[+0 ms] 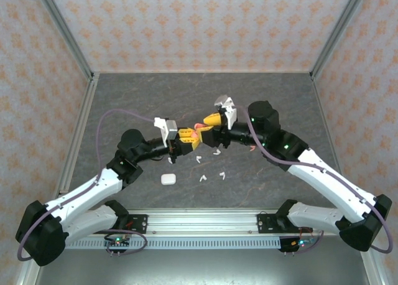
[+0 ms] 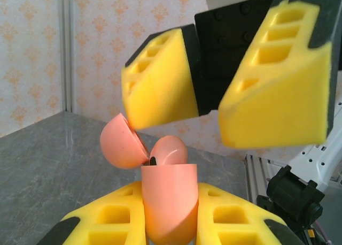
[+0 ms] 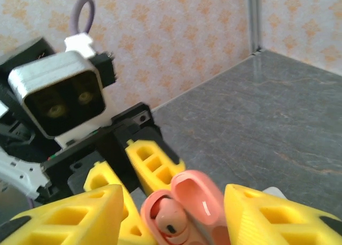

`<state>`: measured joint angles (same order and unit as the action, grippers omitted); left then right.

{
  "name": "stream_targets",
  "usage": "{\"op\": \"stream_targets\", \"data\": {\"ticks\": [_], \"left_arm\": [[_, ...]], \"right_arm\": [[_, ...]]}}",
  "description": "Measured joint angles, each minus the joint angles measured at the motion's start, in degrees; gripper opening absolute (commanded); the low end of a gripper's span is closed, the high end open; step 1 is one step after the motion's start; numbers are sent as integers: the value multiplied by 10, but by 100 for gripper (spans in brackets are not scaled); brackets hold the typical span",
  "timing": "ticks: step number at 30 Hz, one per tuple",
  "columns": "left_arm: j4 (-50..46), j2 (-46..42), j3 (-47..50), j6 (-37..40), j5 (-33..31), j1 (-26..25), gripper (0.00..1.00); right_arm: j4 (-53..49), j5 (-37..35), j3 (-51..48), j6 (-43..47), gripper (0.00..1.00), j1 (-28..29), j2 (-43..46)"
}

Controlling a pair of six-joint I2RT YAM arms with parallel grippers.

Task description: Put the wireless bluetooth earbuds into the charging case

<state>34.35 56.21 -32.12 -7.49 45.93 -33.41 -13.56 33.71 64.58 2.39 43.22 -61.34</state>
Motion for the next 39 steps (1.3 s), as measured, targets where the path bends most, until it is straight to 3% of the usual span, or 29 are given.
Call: {"op": "stream_targets", "data": {"ticks": [4, 11, 17, 26, 39], "left_arm": [[7, -7, 8, 0, -2, 0, 0], [15, -8, 11, 0, -4, 0, 0], [15, -10, 12, 0, -4, 0, 0], [15, -10, 12, 0, -6, -4, 0], [14, -10, 12, 5, -6, -7, 0]], "right_arm": [[-37, -33, 12, -35, 58, -54, 20], [-103, -78, -31, -119, 55, -226, 28], [-147, -110, -111, -156, 49, -307, -69], [-163, -164, -130, -162, 44, -326, -224], [-138, -174, -129, -165, 36, -326, -312]]}}
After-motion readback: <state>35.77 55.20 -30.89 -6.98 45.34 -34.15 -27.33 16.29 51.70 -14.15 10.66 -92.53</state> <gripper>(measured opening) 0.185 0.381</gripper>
